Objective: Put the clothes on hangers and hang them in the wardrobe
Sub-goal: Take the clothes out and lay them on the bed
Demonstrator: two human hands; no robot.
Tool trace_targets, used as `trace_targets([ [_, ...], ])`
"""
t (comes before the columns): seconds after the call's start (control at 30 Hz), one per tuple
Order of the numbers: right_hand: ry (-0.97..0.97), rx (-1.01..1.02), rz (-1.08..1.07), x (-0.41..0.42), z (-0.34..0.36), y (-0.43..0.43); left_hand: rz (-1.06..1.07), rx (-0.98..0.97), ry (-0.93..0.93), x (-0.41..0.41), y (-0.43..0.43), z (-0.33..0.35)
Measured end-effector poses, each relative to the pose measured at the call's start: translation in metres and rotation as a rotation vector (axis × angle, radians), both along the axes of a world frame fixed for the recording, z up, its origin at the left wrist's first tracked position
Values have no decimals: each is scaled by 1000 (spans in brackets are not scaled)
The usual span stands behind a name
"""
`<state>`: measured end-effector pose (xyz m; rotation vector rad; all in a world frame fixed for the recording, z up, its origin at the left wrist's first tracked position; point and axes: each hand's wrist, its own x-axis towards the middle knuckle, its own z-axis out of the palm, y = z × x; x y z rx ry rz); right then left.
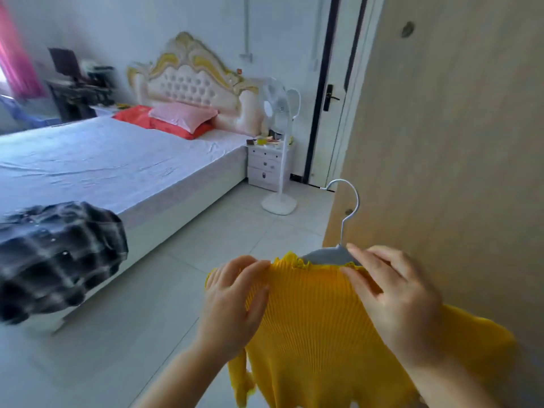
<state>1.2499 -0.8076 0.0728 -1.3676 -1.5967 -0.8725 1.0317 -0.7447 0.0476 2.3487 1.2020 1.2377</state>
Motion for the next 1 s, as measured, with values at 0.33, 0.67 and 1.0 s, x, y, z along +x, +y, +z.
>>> trace_targets([
  [0.33, 41, -99, 291, -183, -22, 173, 325, 35, 94, -194, 109, -20],
  [0.67, 108, -259, 644, -307, -49, 332, 622, -15, 92, -303, 195, -46],
  [1.0, 158, -318, 885, -412, -58, 508, 910, -99, 118, -372, 313, -49],
])
